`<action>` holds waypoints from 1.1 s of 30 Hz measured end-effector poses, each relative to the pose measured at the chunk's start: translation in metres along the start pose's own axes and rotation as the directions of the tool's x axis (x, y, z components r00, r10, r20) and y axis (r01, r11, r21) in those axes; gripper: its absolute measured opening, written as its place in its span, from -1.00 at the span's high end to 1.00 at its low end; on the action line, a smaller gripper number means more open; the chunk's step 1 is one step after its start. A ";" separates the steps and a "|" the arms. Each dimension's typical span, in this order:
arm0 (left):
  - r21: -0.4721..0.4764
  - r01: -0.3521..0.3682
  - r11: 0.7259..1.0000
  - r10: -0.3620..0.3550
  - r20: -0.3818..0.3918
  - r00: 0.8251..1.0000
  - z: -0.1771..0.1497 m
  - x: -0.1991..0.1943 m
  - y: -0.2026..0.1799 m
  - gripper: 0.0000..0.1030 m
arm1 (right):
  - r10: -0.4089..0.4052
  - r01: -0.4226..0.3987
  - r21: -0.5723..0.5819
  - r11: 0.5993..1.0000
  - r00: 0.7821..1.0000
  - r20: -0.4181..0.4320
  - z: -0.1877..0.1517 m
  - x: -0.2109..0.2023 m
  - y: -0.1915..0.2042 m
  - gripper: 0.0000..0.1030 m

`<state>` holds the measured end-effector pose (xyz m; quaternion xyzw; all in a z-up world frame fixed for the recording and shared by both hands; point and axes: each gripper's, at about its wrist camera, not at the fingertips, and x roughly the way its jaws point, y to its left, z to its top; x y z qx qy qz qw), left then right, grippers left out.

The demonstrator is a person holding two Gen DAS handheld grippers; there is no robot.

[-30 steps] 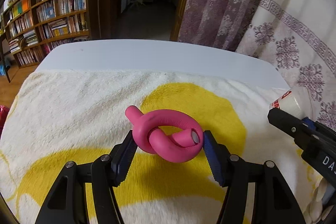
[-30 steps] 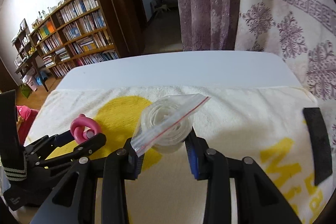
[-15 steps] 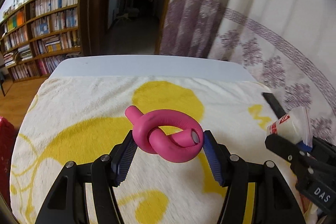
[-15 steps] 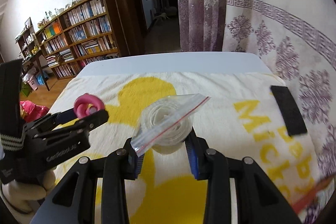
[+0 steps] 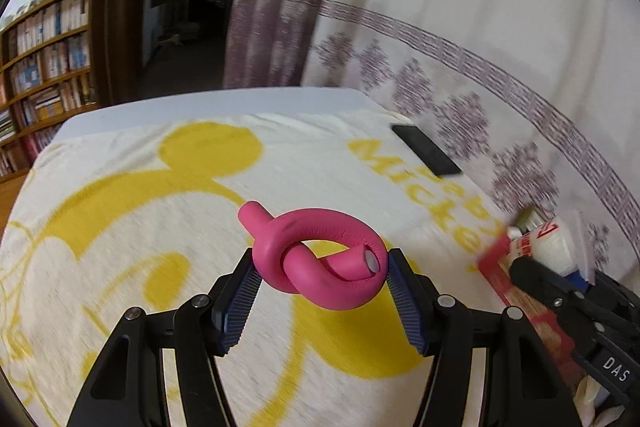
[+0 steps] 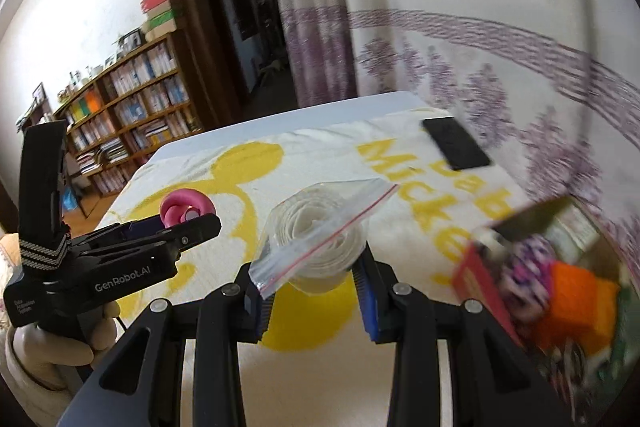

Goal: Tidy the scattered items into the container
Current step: 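Carry the pink knot and bagged tape roll over the pink tin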

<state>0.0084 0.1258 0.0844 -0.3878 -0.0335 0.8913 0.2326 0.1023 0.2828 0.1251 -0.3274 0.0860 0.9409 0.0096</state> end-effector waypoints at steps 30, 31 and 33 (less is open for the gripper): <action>0.277 0.253 0.927 -0.238 -0.086 0.967 -0.012 0.022 -0.202 -0.25 | -0.301 0.274 0.173 0.946 0.939 0.163 -0.078 -0.120 -0.125 0.25; 0.284 0.256 0.924 -0.241 -0.087 0.967 -0.009 0.025 -0.208 -0.25 | -0.303 0.274 0.179 0.945 0.939 0.162 -0.078 -0.120 -0.129 0.25; 0.295 0.262 0.919 -0.247 -0.089 0.965 -0.004 0.031 -0.218 -0.25 | -0.298 0.267 0.189 0.945 0.941 0.158 -0.077 -0.118 -0.135 0.25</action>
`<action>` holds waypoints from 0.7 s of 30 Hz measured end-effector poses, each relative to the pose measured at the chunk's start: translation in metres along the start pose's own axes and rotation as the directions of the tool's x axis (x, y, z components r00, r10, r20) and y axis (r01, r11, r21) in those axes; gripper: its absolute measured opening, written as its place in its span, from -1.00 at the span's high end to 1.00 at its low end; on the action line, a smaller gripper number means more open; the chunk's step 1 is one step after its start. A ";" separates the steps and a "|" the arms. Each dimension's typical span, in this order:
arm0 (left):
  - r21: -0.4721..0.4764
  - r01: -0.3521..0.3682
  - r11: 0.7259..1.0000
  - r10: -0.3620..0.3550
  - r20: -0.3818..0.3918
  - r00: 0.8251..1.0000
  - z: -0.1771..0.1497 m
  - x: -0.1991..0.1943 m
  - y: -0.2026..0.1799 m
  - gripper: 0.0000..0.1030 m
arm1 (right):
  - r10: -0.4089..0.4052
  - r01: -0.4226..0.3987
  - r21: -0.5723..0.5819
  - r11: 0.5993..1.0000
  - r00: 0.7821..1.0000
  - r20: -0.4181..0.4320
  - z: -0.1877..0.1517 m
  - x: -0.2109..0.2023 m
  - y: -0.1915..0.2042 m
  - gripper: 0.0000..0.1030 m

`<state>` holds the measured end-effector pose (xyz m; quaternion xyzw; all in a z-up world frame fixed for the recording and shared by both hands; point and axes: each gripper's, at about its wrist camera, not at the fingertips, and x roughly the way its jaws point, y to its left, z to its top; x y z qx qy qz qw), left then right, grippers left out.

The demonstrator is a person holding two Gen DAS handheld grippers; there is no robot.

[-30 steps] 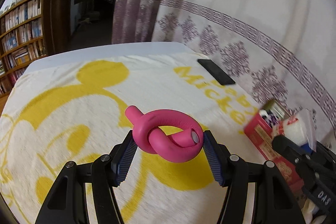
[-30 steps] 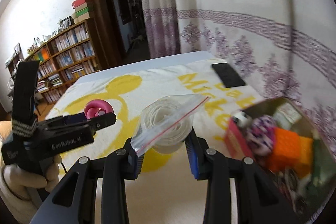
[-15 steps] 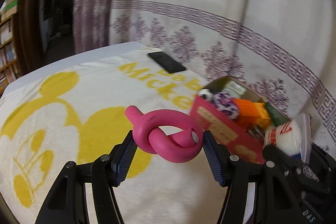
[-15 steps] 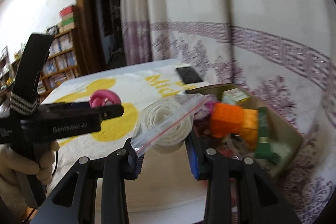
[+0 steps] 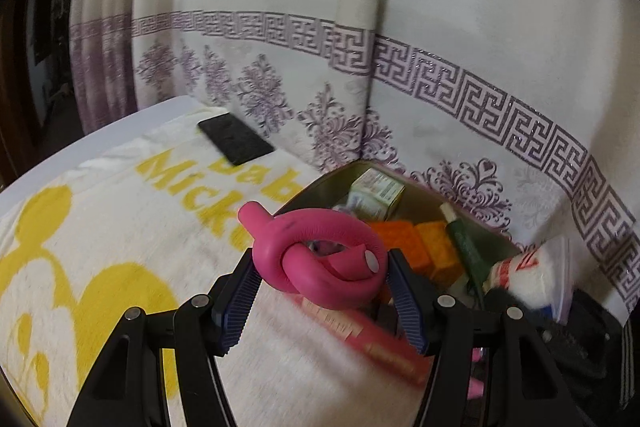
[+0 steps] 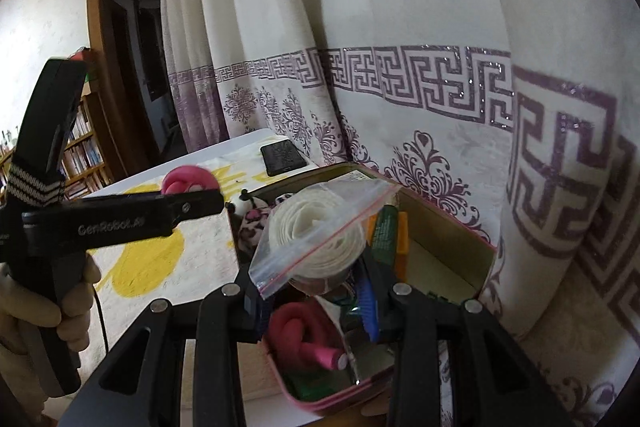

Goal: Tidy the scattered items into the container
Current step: 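Carry the pink knot and bagged tape roll over the pink tin, then open both tools to release the knot and tape roll into the tin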

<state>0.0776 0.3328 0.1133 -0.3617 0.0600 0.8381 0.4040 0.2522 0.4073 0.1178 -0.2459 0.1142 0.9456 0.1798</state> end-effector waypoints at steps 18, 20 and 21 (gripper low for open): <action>0.028 0.056 0.998 -0.054 -0.060 0.997 0.043 0.064 -0.023 -0.52 | 0.045 -0.046 -0.015 0.999 0.997 -0.060 -0.001 0.028 0.002 0.15; 0.006 0.054 0.999 -0.053 -0.073 0.996 0.041 0.065 -0.017 -0.52 | 0.039 -0.041 -0.026 0.999 0.997 -0.071 -0.003 0.030 0.004 -0.09; -0.007 0.050 0.999 -0.051 -0.079 0.996 0.040 0.065 -0.012 -0.52 | 0.035 -0.037 -0.026 0.999 0.997 -0.073 -0.005 0.029 0.004 -0.25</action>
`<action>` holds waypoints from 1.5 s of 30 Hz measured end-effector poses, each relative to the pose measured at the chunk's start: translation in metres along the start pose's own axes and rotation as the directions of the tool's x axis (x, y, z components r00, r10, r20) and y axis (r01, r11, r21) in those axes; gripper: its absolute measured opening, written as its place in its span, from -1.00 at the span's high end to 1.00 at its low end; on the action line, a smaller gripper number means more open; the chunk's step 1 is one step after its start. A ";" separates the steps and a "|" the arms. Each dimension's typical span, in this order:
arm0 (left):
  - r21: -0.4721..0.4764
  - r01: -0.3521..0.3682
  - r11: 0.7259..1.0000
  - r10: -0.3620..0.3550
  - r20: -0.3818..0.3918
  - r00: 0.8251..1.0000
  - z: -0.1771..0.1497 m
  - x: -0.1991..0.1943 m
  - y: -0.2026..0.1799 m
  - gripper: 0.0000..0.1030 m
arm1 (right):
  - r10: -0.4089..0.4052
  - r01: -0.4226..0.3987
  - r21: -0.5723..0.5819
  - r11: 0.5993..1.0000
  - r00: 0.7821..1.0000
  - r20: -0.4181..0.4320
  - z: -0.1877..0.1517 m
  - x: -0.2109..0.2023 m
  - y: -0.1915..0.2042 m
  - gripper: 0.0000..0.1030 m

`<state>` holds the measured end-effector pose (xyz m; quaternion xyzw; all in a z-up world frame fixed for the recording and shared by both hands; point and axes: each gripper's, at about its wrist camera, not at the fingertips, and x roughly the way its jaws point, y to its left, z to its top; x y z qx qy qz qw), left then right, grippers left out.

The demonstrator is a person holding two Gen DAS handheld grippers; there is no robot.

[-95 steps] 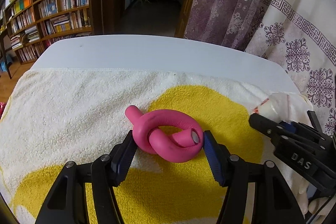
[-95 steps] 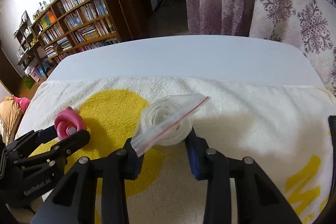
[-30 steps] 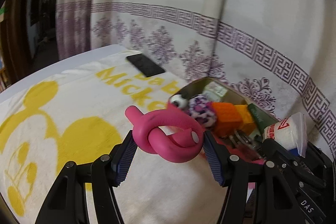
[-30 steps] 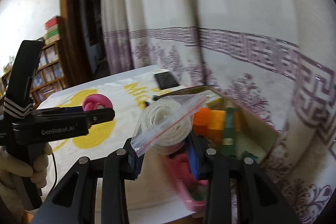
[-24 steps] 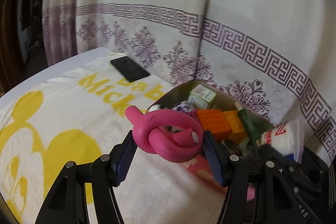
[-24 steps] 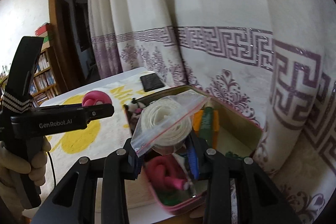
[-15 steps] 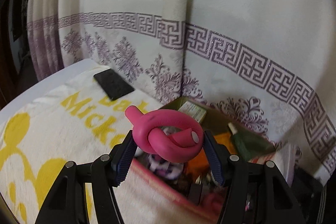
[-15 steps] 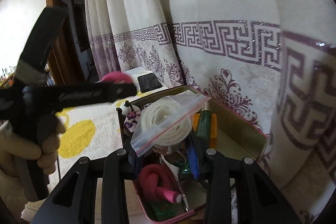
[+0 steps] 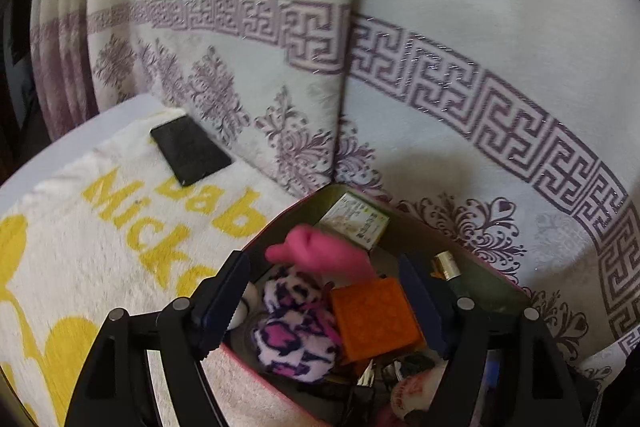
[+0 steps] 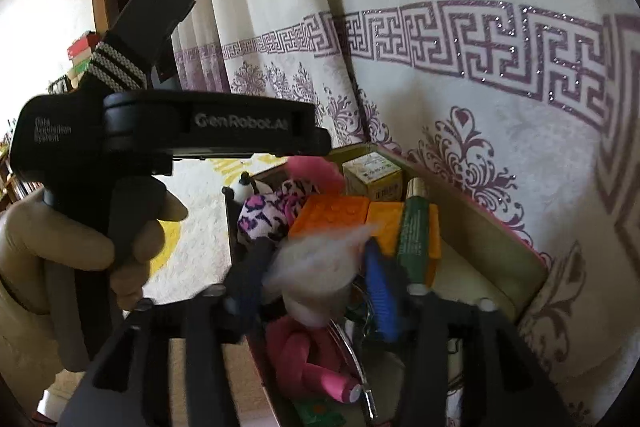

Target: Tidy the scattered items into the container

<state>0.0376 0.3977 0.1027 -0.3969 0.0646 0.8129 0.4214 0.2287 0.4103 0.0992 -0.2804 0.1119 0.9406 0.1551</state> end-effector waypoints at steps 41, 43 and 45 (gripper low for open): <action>-0.049 -0.151 0.987 0.157 0.132 0.979 -0.091 -0.109 0.060 -0.52 | -0.260 0.253 -0.113 0.961 0.964 -0.054 0.008 0.012 0.027 -0.46; -0.057 -0.153 0.987 0.159 0.112 0.981 -0.091 -0.106 0.061 -0.52 | -0.237 0.231 -0.109 0.967 0.971 -0.043 0.003 -0.003 0.027 -0.46; -0.065 -0.150 0.986 0.155 0.070 0.985 -0.092 -0.101 0.060 -0.52 | -0.203 0.198 -0.085 0.977 0.978 -0.049 -0.001 -0.018 0.024 -0.51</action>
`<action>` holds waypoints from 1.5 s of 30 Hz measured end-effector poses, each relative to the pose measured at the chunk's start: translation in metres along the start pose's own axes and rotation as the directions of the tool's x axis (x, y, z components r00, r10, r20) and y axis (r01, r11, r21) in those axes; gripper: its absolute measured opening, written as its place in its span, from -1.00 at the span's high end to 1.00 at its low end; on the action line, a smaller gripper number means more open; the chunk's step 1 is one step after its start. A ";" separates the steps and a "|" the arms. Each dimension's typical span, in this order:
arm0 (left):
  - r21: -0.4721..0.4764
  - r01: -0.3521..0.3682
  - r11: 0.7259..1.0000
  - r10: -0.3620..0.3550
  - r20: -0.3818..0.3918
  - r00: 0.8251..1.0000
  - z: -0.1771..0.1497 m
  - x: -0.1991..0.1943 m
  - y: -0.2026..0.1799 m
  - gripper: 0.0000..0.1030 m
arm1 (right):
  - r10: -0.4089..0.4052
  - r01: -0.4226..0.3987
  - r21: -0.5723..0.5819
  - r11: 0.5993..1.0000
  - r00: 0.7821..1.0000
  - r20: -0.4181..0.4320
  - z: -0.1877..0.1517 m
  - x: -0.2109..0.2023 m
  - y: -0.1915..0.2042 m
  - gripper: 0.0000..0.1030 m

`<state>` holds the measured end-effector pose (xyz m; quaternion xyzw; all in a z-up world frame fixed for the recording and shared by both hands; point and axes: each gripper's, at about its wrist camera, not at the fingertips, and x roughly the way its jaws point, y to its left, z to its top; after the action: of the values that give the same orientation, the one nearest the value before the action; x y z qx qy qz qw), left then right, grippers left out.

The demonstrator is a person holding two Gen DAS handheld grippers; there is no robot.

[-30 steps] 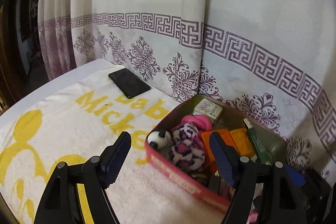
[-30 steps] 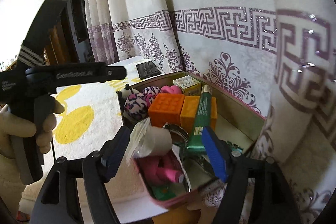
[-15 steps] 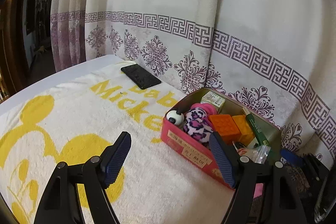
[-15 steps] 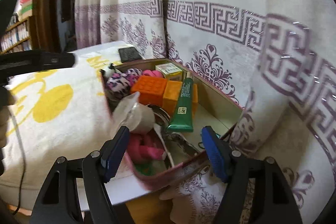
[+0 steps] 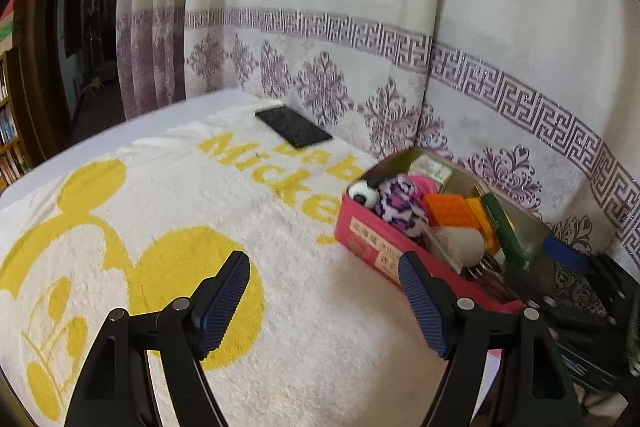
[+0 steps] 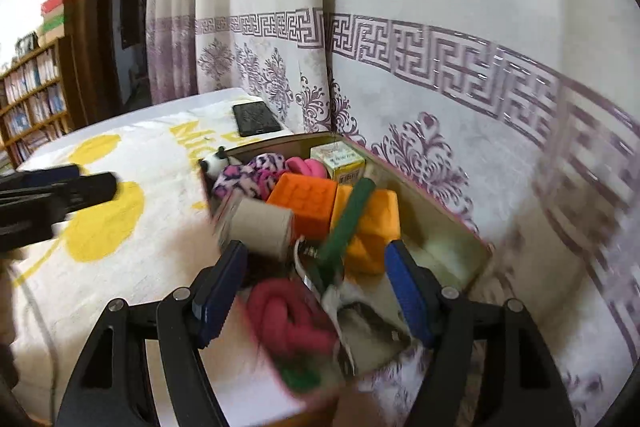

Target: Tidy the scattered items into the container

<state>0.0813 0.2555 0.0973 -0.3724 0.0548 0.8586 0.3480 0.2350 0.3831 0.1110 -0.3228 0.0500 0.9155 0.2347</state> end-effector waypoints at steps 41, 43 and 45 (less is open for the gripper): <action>0.044 -0.011 0.999 0.009 0.058 0.998 -0.034 -0.046 -0.061 -0.99 | 0.016 -0.021 0.077 0.997 0.998 0.059 -0.043 -0.085 -0.013 -0.98; 0.052 -0.014 0.999 0.011 0.057 0.998 -0.035 -0.046 -0.063 -0.99 | 0.017 -0.021 0.077 0.997 0.998 0.058 -0.043 -0.085 -0.013 -0.98; 0.065 -0.016 0.998 0.012 0.053 0.999 -0.036 -0.045 -0.066 -0.99 | 0.018 -0.022 0.081 0.996 0.998 0.055 -0.044 -0.084 -0.014 -0.98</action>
<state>0.1667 0.2672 0.1135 -0.3376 0.0764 0.8683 0.3552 0.3238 0.3513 0.1294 -0.2874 0.0841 0.9235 0.2398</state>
